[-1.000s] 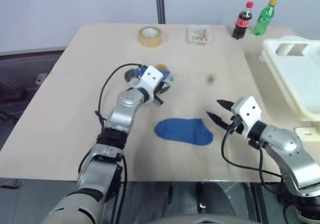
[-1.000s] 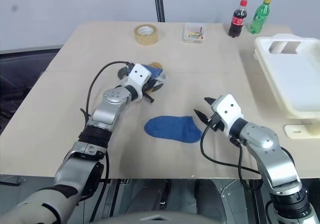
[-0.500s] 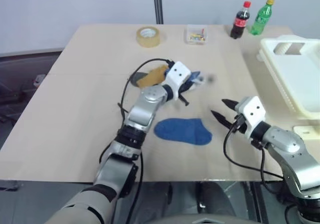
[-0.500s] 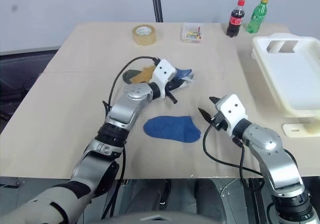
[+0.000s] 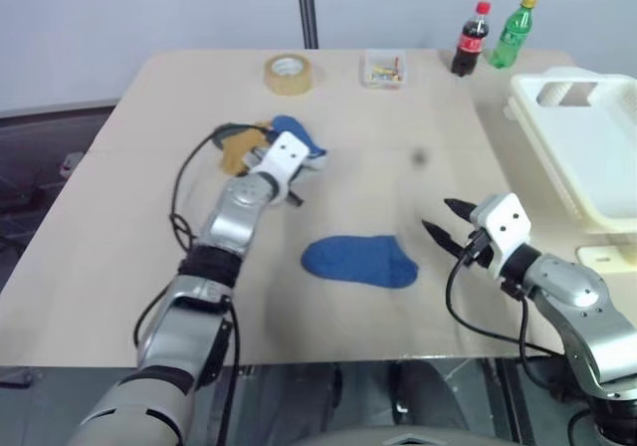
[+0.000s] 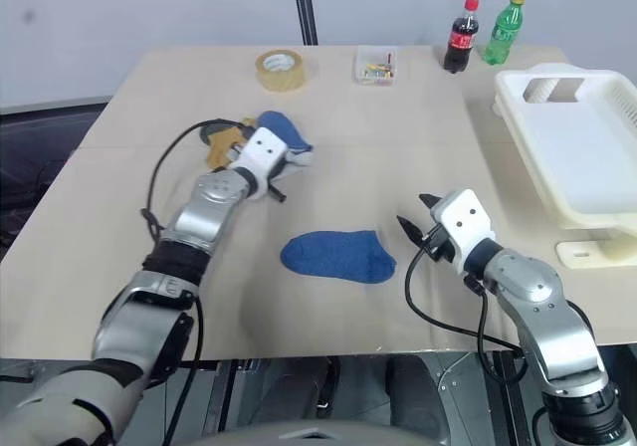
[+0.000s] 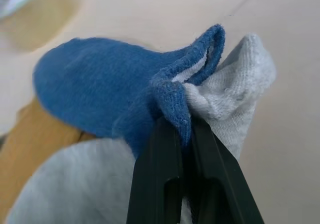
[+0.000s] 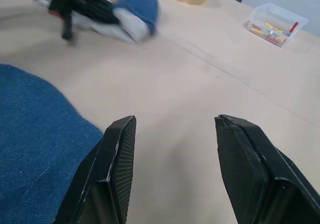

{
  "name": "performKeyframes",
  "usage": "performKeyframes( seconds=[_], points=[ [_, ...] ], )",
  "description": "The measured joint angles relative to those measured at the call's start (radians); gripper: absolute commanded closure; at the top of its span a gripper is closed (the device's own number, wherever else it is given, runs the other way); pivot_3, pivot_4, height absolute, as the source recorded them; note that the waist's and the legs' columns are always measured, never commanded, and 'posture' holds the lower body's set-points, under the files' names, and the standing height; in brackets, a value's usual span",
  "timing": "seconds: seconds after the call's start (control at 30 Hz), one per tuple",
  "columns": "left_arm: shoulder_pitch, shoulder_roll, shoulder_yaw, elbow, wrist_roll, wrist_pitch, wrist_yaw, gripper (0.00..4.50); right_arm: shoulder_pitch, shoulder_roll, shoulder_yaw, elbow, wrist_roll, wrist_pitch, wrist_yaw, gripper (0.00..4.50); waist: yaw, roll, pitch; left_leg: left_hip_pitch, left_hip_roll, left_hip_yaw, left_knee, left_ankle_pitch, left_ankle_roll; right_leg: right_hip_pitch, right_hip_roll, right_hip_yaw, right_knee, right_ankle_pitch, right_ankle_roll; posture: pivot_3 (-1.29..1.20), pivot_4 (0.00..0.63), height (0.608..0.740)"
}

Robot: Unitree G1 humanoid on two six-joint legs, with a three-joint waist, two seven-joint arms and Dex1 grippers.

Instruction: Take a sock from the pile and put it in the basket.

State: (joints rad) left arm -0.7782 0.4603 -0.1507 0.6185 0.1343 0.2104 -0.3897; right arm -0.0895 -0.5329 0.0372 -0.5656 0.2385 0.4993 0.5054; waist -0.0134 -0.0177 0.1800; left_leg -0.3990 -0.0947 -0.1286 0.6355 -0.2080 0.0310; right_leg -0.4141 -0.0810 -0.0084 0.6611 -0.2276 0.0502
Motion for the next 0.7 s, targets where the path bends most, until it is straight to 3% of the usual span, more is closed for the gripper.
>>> performKeyframes(
  seconds=[0.17, 0.27, 0.33, 0.37, 0.43, 0.7],
  points=[
    [0.005, 0.067, 0.028, 0.035, -0.001, -0.068, -0.026, 4.38, -0.04, 0.003, 0.014, 0.031, -0.002, -0.006, 0.018, 1.89, 0.006, 0.0, 0.0, -0.001, -0.001, -0.001, 0.0, 0.0, 0.0, 0.0, -0.001, -0.001, 0.0, 0.0, 0.0, 0.0, 0.15, 0.74],
    [0.075, 0.069, 0.042, -0.078, -0.025, -0.043, -0.073, 3.62, -0.045, 0.003, 0.029, 0.037, -0.004, -0.012, 0.032, 1.89, 0.004, 0.0, 0.0, -0.001, -0.002, -0.001, 0.0, 0.001, -0.001, 0.0, -0.004, 0.0, 0.0, 0.0, 0.0, 0.0, 0.15, 0.74],
    [0.11, 0.063, 0.042, -0.137, -0.029, -0.019, -0.079, 2.9, -0.047, 0.003, 0.031, 0.042, -0.004, -0.015, 0.035, 1.89, 0.004, 0.0, 0.0, -0.002, -0.002, -0.001, 0.0, 0.001, -0.001, -0.001, -0.004, -0.001, -0.001, 0.0, 0.0, 0.0, 0.15, 0.74],
    [0.132, 0.06, 0.041, -0.173, -0.028, -0.005, -0.073, 2.2, -0.048, 0.003, 0.031, 0.044, -0.004, -0.018, 0.035, 1.89, 0.003, 0.0, 0.0, -0.002, -0.002, -0.001, 0.0, 0.0, 0.0, -0.001, -0.005, -0.001, 0.0, 0.0, 0.0, 0.0, 0.15, 0.74],
    [0.142, 0.059, 0.042, -0.201, -0.026, 0.008, -0.065, 1.57, -0.048, 0.003, 0.031, 0.045, -0.004, -0.02, 0.036, 1.89, 0.004, 0.0, 0.0, -0.002, -0.002, -0.002, 0.0, -0.001, 0.001, -0.001, -0.005, -0.001, 0.0, 0.0, 0.0, 0.0, 0.15, 0.74],
    [0.168, 0.042, 0.042, -0.301, -0.016, 0.067, -0.054, 1.57, -0.053, 0.002, 0.032, 0.057, -0.004, -0.025, 0.055, 1.89, 0.004, 0.0, 0.0, -0.001, -0.002, -0.001, 0.0, -0.001, 0.001, 0.0, -0.004, -0.001, 0.0, 0.0, 0.0, 0.0, 0.15, 0.74]
  ],
)
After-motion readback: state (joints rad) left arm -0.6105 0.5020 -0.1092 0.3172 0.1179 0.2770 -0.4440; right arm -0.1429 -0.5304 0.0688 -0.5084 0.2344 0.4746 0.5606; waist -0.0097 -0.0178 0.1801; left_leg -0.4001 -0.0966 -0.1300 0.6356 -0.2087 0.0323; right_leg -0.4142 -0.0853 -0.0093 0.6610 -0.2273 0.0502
